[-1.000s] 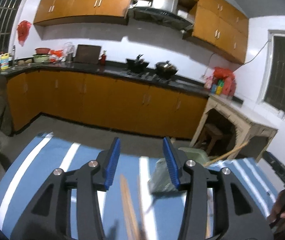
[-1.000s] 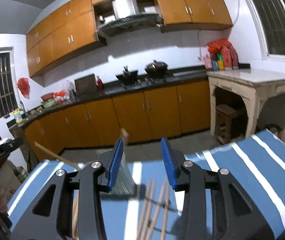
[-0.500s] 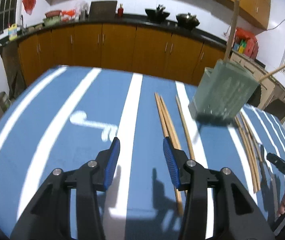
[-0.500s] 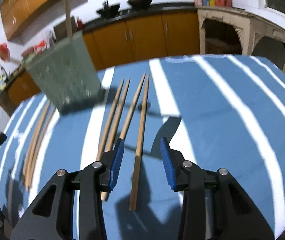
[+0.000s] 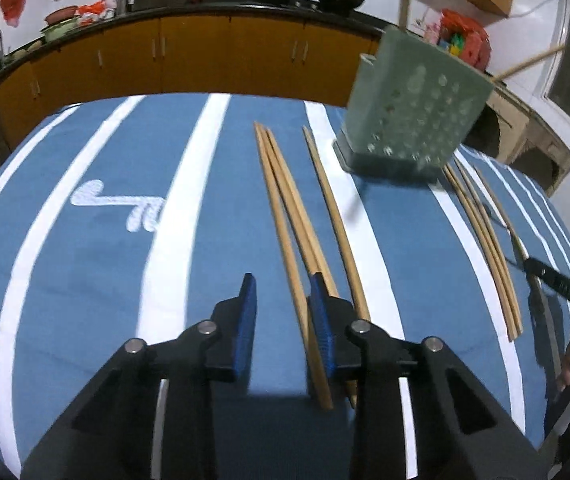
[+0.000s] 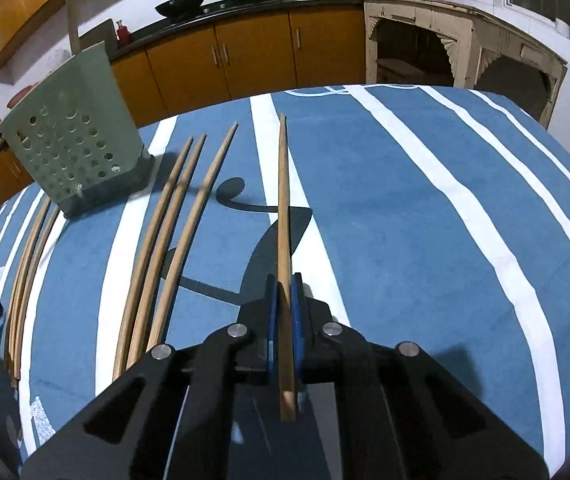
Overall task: Organize utensils
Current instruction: 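Lower the left tool onto another chopstick and close it while the right tool grasps one too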
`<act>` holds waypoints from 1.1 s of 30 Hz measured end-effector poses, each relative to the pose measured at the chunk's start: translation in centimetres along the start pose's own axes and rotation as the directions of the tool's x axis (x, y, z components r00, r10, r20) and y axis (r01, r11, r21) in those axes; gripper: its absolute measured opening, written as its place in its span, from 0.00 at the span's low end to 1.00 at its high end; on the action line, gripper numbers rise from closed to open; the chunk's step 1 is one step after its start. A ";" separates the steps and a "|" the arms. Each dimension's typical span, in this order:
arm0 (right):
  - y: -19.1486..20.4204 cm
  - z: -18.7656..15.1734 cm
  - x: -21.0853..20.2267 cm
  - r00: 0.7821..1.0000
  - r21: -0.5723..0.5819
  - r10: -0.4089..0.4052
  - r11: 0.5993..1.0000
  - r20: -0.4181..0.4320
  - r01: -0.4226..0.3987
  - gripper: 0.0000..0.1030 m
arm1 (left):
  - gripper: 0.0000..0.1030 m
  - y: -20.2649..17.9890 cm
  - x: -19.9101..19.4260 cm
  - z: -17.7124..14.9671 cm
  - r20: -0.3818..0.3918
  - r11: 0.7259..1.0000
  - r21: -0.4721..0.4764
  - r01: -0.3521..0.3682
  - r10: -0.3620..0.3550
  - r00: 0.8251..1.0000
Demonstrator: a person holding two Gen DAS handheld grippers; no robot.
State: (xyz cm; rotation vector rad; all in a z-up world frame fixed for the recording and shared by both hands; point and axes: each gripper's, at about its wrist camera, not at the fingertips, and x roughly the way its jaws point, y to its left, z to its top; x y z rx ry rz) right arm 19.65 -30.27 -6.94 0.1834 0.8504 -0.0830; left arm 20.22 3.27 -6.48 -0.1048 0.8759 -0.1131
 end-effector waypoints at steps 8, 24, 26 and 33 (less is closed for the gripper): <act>0.0 -0.3 -0.2 1.000 -0.002 -0.002 1.000 0.005 0.002 0.07 | 0.16 -0.7 0.7 -0.3 -0.022 0.999 0.035 -0.022 0.023 0.999; -0.2 -0.3 -0.3 1.000 0.003 -0.014 1.000 0.008 0.014 0.08 | 0.09 3.2 1.1 1.2 -0.012 0.992 -0.014 -0.122 0.122 0.993; -0.3 -0.3 -0.3 1.000 0.004 -0.013 1.000 0.007 0.013 0.08 | 0.09 3.0 1.1 1.1 -0.009 0.991 -0.006 -0.130 0.130 0.991; -0.4 -0.3 -0.3 1.000 0.008 -0.008 1.000 0.007 0.008 0.08 | 0.10 3.2 1.3 1.2 -0.009 0.992 -0.014 -0.124 0.124 0.992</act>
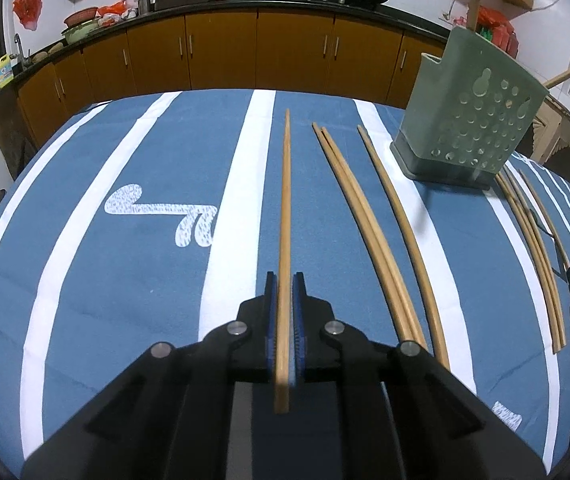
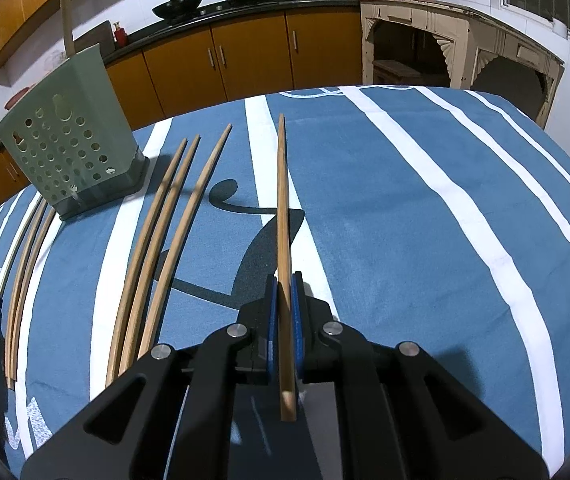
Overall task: Organize utensils
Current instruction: 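Lower the left tool onto another chopstick and close it while the right tool grasps one too, then lift the left tool's chopstick upright over the green holder while the right tool carries its chopstick there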
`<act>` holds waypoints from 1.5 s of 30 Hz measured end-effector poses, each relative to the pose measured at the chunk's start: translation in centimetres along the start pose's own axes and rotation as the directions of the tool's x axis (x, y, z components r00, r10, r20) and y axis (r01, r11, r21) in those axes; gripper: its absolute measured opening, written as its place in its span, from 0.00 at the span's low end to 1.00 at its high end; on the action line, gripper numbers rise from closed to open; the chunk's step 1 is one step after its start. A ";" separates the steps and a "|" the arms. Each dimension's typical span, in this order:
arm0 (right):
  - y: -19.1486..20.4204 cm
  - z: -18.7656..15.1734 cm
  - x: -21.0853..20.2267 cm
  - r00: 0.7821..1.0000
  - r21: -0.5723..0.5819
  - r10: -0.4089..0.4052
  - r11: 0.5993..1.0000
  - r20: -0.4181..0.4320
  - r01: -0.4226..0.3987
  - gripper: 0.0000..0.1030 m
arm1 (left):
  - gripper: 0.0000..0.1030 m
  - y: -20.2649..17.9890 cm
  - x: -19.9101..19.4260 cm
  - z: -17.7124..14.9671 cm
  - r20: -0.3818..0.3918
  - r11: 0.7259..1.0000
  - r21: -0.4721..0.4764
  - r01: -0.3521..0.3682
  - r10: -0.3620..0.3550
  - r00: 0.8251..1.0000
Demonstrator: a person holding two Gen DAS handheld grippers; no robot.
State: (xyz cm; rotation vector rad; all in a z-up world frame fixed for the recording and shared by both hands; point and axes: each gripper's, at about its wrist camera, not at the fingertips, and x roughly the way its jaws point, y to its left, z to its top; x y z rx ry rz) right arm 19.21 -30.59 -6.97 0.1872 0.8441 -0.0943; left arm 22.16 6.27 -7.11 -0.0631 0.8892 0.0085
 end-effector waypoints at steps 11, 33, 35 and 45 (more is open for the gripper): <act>0.0 0.0 0.0 1.000 -0.001 -0.001 1.000 0.000 0.001 0.08 | 0.10 0.0 0.0 -0.1 0.000 1.000 0.000 0.000 0.000 1.000; -0.8 -0.2 -1.4 0.999 0.017 0.042 0.999 0.024 -0.042 0.07 | 0.07 -0.2 -0.4 -0.3 -0.019 0.999 0.033 -0.003 0.003 1.000; -1.1 0.1 -2.3 0.998 0.018 0.042 0.999 0.051 -0.043 0.07 | 0.07 -0.1 -1.1 -0.3 -0.009 0.999 0.036 -0.002 0.002 1.000; -2.0 2.1 -6.9 0.981 0.029 0.056 0.998 0.188 -0.062 0.07 | 0.07 -0.3 -6.5 1.2 0.139 0.998 0.053 0.034 -0.041 0.989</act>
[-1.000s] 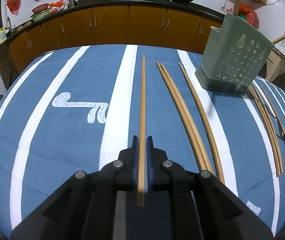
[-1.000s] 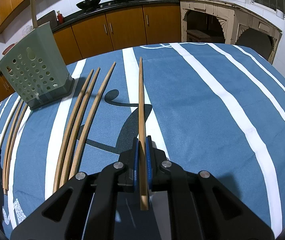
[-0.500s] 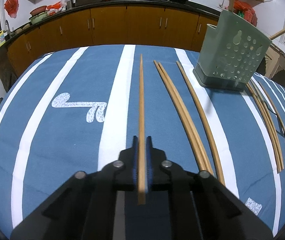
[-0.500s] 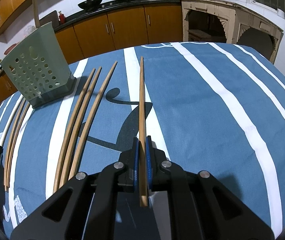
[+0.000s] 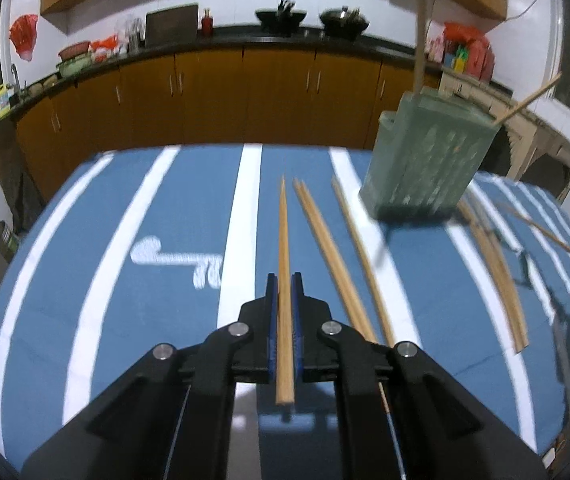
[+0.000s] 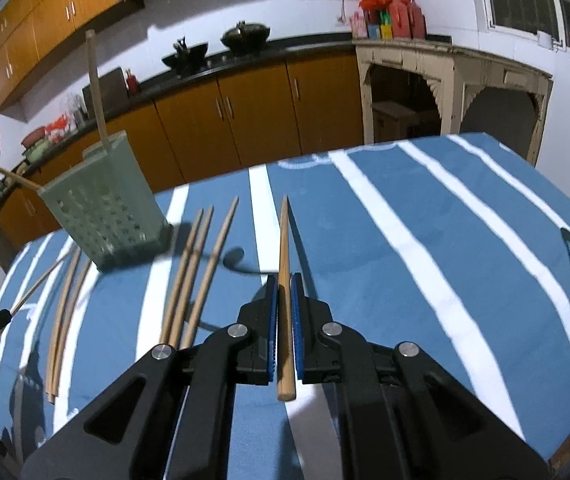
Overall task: Organize utensils
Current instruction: 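Lift the left tool's chopstick upright over the green holder while the right tool carries its chopstick there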
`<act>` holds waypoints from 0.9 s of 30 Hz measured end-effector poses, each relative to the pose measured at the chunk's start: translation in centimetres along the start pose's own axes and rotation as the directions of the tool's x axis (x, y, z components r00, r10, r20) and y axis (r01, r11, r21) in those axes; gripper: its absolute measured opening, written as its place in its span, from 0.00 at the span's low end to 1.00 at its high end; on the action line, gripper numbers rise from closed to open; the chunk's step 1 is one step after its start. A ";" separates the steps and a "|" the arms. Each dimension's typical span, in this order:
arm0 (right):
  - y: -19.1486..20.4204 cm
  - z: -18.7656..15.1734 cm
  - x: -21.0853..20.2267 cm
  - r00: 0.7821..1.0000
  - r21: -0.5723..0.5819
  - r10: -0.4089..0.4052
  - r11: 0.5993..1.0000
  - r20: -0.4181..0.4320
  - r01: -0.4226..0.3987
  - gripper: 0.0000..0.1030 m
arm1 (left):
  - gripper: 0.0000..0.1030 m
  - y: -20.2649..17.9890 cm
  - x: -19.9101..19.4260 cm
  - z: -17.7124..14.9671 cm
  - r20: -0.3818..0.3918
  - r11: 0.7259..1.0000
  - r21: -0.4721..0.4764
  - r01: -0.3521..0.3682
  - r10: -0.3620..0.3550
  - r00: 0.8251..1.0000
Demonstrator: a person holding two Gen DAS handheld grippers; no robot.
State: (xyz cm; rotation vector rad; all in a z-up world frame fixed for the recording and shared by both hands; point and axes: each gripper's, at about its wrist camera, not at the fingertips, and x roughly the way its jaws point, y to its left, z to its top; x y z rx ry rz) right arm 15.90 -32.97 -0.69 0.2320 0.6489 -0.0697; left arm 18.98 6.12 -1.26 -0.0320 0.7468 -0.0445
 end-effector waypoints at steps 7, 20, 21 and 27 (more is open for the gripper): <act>0.2 1.2 -1.5 0.998 0.006 0.022 1.000 0.063 -0.022 0.07 | 0.07 -0.2 -3.3 2.3 0.111 0.999 -0.010 0.033 -0.031 0.993; 1.0 2.5 -3.0 0.990 0.005 0.050 0.999 0.130 -0.051 0.07 | 0.07 -0.3 -6.3 4.7 0.216 0.997 -0.040 0.067 -0.057 0.975; 1.1 2.6 -3.1 0.990 0.003 0.052 0.999 0.132 -0.053 0.07 | 0.07 -0.2 -6.4 4.7 0.219 0.997 -0.039 0.067 -0.057 0.974; 1.7 3.9 -4.0 0.983 -0.013 0.075 0.997 0.167 -0.074 0.07 | 0.07 -0.2 -7.6 5.7 0.254 0.997 -0.035 0.072 -0.061 0.965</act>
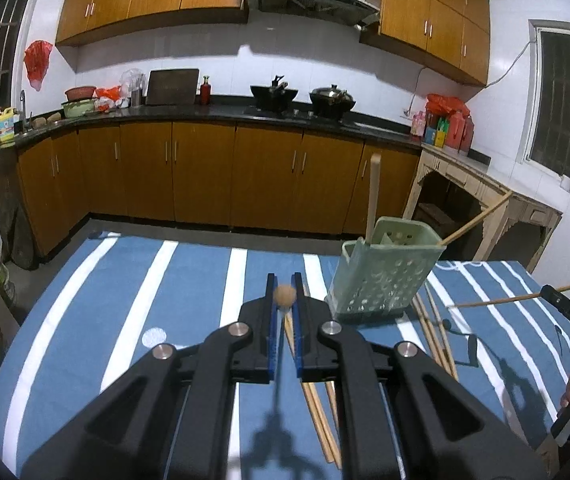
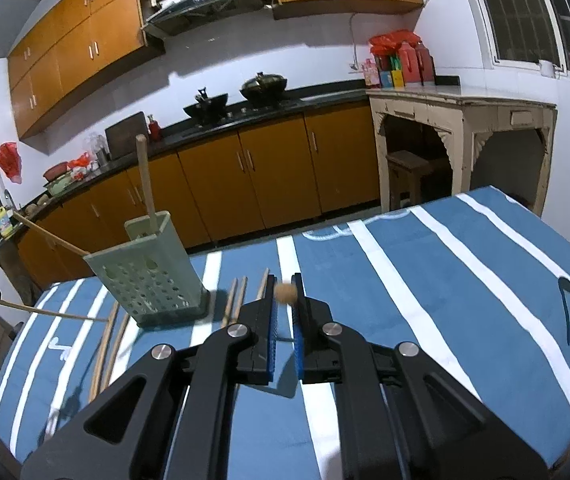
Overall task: Organize utensils
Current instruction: 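Lift the left tool's chopstick upright over the green holder while the right tool carries its chopstick there, then open the left tool to drop its chopstick into the holder while the right tool releases its chopstick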
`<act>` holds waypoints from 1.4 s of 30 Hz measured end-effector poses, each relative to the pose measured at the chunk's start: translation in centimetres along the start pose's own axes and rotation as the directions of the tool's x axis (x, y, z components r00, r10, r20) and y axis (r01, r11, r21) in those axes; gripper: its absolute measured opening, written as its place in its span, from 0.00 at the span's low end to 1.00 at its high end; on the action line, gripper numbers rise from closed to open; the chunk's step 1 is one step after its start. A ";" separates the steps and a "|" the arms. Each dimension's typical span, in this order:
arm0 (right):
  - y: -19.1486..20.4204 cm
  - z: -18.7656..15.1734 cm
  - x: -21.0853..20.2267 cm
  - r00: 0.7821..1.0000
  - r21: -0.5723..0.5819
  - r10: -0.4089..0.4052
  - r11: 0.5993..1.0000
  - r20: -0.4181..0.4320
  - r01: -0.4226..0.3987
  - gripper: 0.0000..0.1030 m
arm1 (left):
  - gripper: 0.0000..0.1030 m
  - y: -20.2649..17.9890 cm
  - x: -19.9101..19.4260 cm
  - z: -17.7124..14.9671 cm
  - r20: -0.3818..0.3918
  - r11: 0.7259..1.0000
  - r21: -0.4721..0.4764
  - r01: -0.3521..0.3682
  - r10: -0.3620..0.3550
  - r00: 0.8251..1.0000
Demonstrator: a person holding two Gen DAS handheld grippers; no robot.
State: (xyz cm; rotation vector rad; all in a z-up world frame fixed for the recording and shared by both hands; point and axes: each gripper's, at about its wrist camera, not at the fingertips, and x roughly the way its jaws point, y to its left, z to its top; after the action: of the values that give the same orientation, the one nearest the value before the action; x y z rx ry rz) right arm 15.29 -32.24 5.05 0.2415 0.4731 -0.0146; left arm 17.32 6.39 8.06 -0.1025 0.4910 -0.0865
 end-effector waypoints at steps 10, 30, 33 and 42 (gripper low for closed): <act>1.8 4.1 -2.3 0.992 0.000 0.103 0.995 0.076 -0.103 0.07 | 0.07 -2.0 -3.9 3.9 0.108 0.996 0.059 0.067 -0.073 0.991; 8.4 11.2 -3.6 0.907 -0.064 0.245 0.969 0.343 -0.238 0.07 | 0.07 -8.2 -3.2 13.0 0.404 0.992 -0.048 0.113 -0.084 0.911; 9.4 11.5 -2.3 0.902 -0.081 0.239 0.971 0.360 -0.225 0.07 | 0.07 -8.2 -2.3 13.9 0.430 0.992 -0.068 0.103 -0.064 0.900; 10.0 9.8 2.7 0.934 -0.066 0.213 0.977 0.286 -0.202 0.07 | 0.07 -8.5 3.1 13.7 0.403 0.993 -0.088 0.078 -0.037 0.914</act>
State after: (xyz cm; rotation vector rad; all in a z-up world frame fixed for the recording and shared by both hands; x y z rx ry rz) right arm 22.78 -24.70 14.51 0.2483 0.1510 0.1632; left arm 26.08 -1.27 19.64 -0.2303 0.0798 -0.0954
